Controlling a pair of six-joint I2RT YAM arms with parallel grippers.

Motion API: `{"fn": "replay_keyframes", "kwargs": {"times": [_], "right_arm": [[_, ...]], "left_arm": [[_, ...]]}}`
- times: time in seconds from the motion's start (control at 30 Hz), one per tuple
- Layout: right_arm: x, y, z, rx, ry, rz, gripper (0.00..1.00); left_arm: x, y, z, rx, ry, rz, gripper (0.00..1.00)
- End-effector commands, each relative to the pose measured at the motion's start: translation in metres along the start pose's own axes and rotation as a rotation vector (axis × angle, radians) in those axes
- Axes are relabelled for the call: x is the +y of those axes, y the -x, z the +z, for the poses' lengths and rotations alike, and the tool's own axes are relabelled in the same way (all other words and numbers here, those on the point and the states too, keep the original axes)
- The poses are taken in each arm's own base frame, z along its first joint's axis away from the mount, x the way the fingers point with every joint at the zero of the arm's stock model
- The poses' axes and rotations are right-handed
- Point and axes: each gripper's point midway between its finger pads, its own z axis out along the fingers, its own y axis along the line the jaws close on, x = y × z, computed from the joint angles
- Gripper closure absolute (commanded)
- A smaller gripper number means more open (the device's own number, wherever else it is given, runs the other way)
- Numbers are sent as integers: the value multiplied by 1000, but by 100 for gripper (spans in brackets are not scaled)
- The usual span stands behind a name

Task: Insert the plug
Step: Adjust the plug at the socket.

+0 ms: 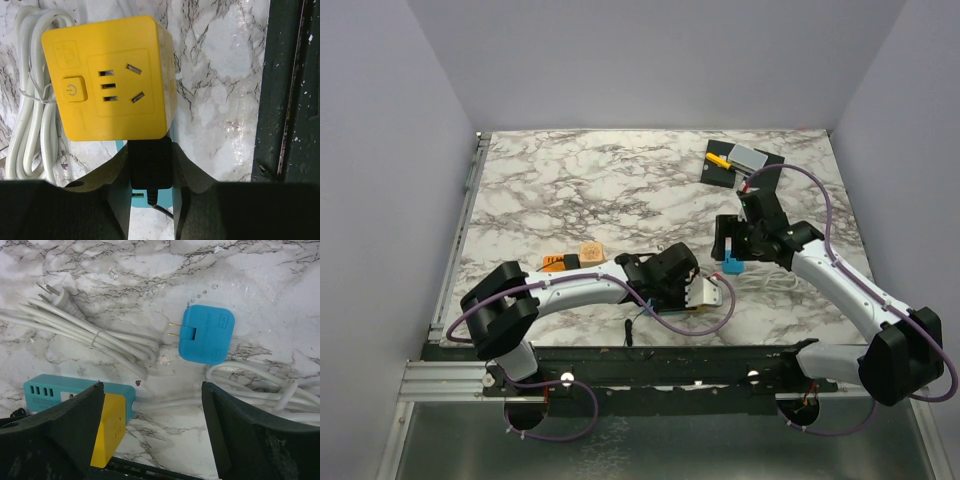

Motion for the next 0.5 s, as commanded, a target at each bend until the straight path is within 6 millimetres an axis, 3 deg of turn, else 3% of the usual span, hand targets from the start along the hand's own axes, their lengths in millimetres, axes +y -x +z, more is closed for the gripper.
{"fn": "replay_keyframes", "kwargs": {"times": [0.0,0.33,0.47], "right_arm": [[0,6,-4,-6,17,-5,17],[6,7,-4,9,61,-5,18],[8,3,-4,13,79,-4,12]], "left_arm": [[-64,-150,10,476,-224,-58,100],[-66,-161,10,476,-237,-77,100],[-64,-168,8,483,-235,-82,100]]}}
